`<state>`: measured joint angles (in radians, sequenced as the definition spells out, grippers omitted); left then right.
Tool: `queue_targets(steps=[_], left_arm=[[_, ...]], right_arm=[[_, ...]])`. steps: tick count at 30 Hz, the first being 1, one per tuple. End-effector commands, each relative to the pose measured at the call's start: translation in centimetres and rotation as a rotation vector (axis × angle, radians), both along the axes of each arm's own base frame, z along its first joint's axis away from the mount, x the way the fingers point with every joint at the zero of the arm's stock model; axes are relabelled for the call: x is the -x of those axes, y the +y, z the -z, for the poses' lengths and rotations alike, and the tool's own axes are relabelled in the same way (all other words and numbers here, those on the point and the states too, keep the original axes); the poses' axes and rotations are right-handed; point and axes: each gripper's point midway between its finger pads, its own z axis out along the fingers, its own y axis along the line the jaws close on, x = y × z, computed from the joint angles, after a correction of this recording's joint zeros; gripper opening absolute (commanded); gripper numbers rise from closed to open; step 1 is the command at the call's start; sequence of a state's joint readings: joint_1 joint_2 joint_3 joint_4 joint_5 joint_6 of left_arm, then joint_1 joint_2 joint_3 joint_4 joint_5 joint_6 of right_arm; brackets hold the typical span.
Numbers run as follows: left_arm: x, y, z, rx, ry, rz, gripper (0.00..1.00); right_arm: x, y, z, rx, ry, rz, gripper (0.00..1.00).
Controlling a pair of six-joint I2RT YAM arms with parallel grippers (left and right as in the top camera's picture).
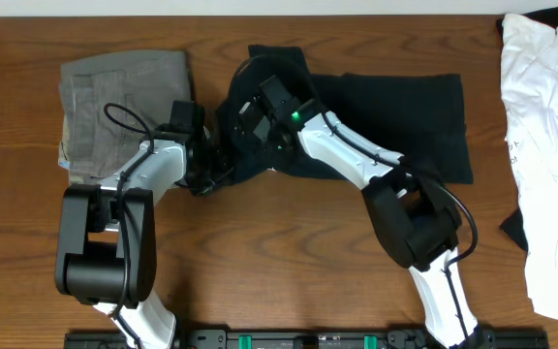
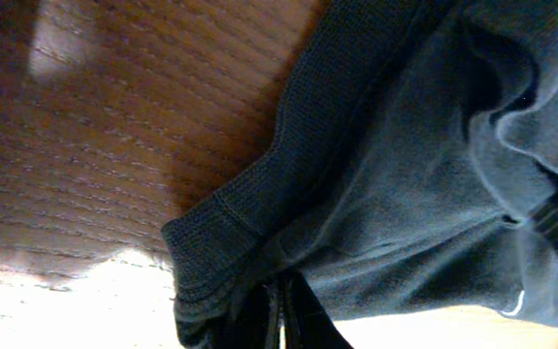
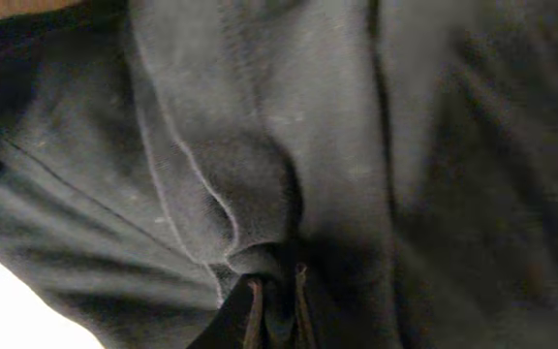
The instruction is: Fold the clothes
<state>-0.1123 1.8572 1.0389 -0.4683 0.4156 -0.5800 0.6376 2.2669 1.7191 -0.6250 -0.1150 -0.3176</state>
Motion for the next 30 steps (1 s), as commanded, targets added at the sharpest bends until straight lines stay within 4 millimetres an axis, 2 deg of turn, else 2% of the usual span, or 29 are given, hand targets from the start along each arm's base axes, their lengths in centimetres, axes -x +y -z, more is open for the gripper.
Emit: queue_targets(steps=[1,10,20,24,30], left_arm=[[1.0,1.1,1.1,-0.055,0.040,-0.014,0.06],[0.9,1.3,1.2,-0.066,0.040,-0.016,0.06],[1.0,1.3,1.2,-0.067,0.042,-0.013,0.06],[1.1,1.3,1.2,-0.068,0.046,-0.012,0.06],[1.2,1.3,1.2,-0.071,0.042,0.009,0.06]], right_arm=[[-2.1,-0.3,-3.3,-0.037,-0.070,0.032,0.12],[-3.6,-1.7,-4.0,-0.046,-0.085,0.068,0.13],[-6.6,-2.8,-5.0,-0.092,-0.158,0.115,0.15],[-7.9,-2.9,-5.7,-0.120,-0.203,0.128,0.25],[-9.2,-3.3,-6.4,-0.145,-0.245,0.145,0.31]])
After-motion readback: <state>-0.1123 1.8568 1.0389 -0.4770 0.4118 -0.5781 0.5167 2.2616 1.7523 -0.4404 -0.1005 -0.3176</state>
